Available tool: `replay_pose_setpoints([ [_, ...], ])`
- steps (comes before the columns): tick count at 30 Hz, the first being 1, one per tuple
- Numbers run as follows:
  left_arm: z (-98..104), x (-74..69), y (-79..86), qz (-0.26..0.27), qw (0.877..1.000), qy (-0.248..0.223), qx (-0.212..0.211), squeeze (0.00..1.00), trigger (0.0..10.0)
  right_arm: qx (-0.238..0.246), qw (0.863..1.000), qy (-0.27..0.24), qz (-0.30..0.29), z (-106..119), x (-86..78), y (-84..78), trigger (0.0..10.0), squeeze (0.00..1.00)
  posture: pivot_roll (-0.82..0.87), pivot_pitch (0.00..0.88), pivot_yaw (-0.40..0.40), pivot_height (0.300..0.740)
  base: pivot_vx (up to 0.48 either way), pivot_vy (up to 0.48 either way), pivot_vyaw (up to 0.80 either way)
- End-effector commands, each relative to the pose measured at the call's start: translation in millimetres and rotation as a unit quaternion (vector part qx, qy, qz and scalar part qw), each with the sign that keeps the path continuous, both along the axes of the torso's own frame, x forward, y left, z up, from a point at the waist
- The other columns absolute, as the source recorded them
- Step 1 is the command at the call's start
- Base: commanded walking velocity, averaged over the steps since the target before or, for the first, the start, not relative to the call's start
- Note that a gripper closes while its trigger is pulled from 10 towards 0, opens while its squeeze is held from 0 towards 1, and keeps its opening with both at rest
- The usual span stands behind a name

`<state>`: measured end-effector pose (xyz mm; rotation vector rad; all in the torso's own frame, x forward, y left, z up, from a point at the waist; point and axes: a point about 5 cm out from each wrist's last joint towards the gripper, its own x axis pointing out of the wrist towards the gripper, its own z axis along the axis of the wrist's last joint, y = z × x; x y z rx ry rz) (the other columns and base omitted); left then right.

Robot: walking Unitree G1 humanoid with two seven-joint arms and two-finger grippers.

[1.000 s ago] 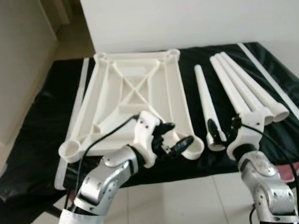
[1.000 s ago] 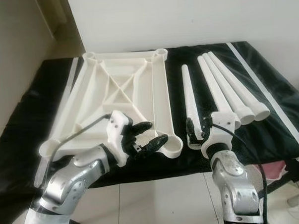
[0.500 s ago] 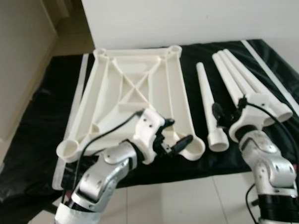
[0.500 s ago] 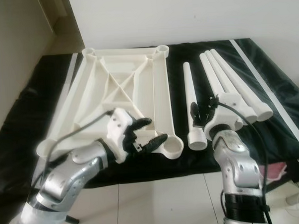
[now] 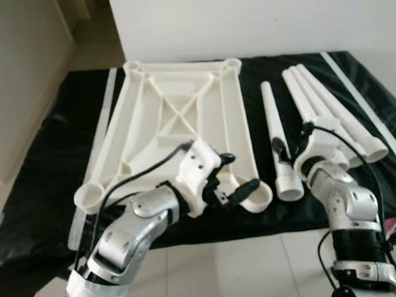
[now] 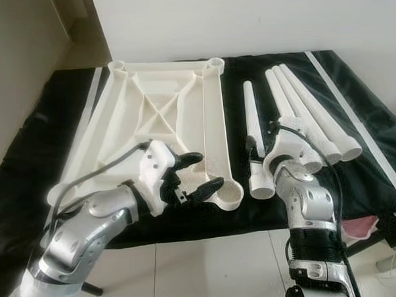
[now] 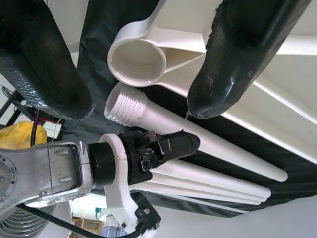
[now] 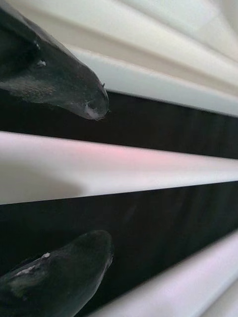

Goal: Building children table

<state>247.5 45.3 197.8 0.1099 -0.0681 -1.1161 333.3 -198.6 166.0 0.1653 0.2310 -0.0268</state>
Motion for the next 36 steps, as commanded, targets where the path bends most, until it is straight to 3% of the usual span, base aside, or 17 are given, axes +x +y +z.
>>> replay_pose_setpoints([
  [1,-0.3,-6.1,-2.2,-0.023,1.0,0.002,0.008,0.0,10.0,0.027,0.999,0.03,0.013,-1.3,6.0,3.8,10.0,0.0,0.03,0.103,-0.011,0.74,0.0,0.0,0.0],
  [10,2.1,-7.8,-4.0,-0.017,1.0,0.008,-0.002,0.0,10.0,0.052,0.994,0.091,-0.007,1.1,19.5,0.1,10.0,0.0,0.03,0.093,-0.023,0.74,0.0,0.0,0.0],
  [17,2.8,-9.0,-5.8,-0.017,1.0,0.012,-0.006,0.0,10.0,0.053,0.989,0.135,0.013,0.1,25.7,2.9,10.0,0.0,0.03,0.089,-0.027,0.74,0.0,0.0,0.0],
  [24,5.8,-8.2,-5.1,-0.01,1.0,0.017,-0.015,0.0,10.0,0.044,0.979,0.198,0.016,-15.6,24.7,0.8,10.0,0.0,0.03,0.087,-0.034,0.74,0.0,0.0,0.0],
  [25,6.1,-8.2,-5.0,-0.01,1.0,0.017,-0.016,0.0,10.0,0.055,0.973,0.222,0.015,-25.8,21.5,1.5,10.0,0.0,0.03,0.085,-0.033,0.74,0.0,0.0,0.0],
  [29,6.3,-7.8,-5.0,-0.009,1.0,0.017,-0.016,0.0,10.0,0.048,0.972,0.229,0.014,-29.1,20.7,1.5,10.0,0.0,0.03,0.085,-0.033,0.74,0.0,0.0,0.0],
  [30,7.4,-6.1,-5.1,-0.007,1.0,0.016,-0.017,0.0,10.0,0.041,0.97,0.241,0.016,-34.9,19.2,3.6,3.4,0.0,0.03,0.083,-0.031,0.74,0.0,0.0,0.0],
  [32,7.8,-5.2,-5.0,-0.007,1.0,0.016,-0.017,0.0,10.0,0.039,0.969,0.244,0.018,-36.3,19.3,4.5,3.4,0.0,0.02,0.083,-0.029,0.74,0.0,0.0,0.0],
  [33,10.0,-4.4,-5.1,-0.006,1.0,0.013,-0.02,0.0,10.0,0.04,0.969,0.245,0.021,-37.2,19.2,6.2,0.0,0.0,0.02,0.084,-0.027,0.74,0.0,0.0,0.0],
  [36,13.6,-2.8,-5.2,-0.004,1.0,0.01,-0.027,0.0,10.0,0.036,0.969,0.244,0.026,-37.0,20.1,7.8,0.0,0.0,0.02,0.085,-0.028,0.74,0.0,0.0,0.0],
])
